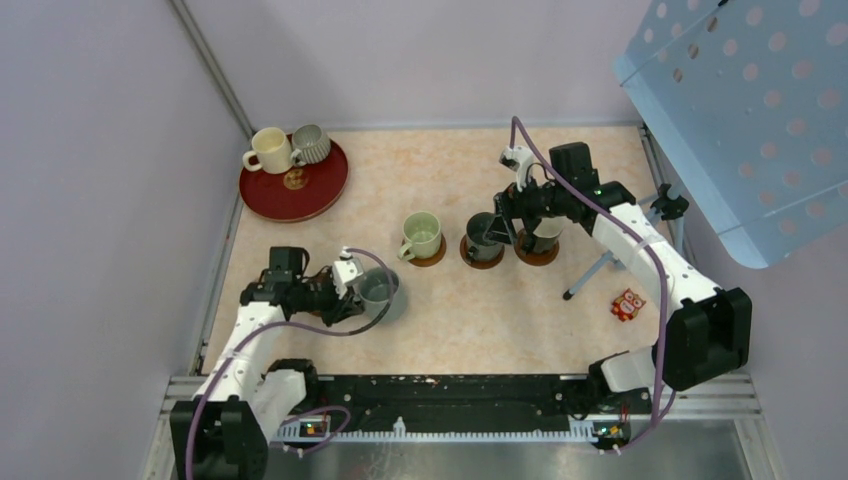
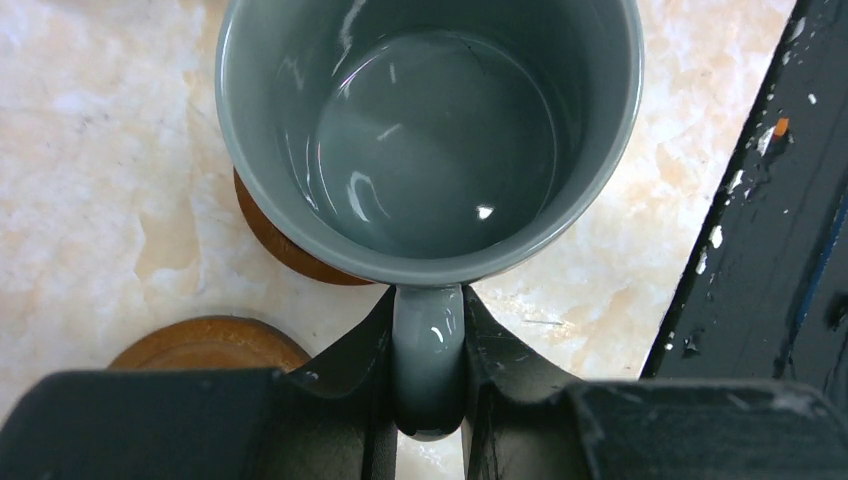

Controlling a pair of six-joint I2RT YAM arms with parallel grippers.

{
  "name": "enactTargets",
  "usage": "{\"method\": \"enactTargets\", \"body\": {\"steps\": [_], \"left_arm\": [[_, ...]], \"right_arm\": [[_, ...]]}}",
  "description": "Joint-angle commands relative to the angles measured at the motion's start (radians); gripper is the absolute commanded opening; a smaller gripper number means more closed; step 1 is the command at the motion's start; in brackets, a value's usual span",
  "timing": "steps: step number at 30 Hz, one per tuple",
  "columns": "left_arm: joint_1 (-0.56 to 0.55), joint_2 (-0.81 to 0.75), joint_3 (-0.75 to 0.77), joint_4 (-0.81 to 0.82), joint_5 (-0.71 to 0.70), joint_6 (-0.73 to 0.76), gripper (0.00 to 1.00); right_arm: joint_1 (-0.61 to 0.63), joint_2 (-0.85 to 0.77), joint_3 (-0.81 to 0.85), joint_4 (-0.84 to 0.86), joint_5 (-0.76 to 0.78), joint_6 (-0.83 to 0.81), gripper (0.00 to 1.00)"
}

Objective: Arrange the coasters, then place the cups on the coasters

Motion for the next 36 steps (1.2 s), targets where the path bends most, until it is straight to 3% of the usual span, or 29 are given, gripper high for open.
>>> {"method": "enactTargets", "body": {"steps": [1,18,27,36], "left_arm": [[-0.007,-0.030,-0.003,0.127,0.015,-0.031,0.00],[-0.113,0.052,0.002,0.233,-0.122,-0.144,0.00],[-0.118,0.075,0.001,0.275,-0.180,-0.185,0.00],[-0.122,0.078,0.001,0.224,-0.150,-0.121,0.02]], "right_arm": [[-0.008,-0.040,0.044,0.003,0.011,0.004,0.87],[-0.008,-0.038,0.043,0.005,0.007,0.006,0.87],[-0.009,-0.054,0.032,0.002,0.013,-0.002,0.87],[-0.008,-0.052,0.029,0.006,0.010,-0.003,0.87]]}}
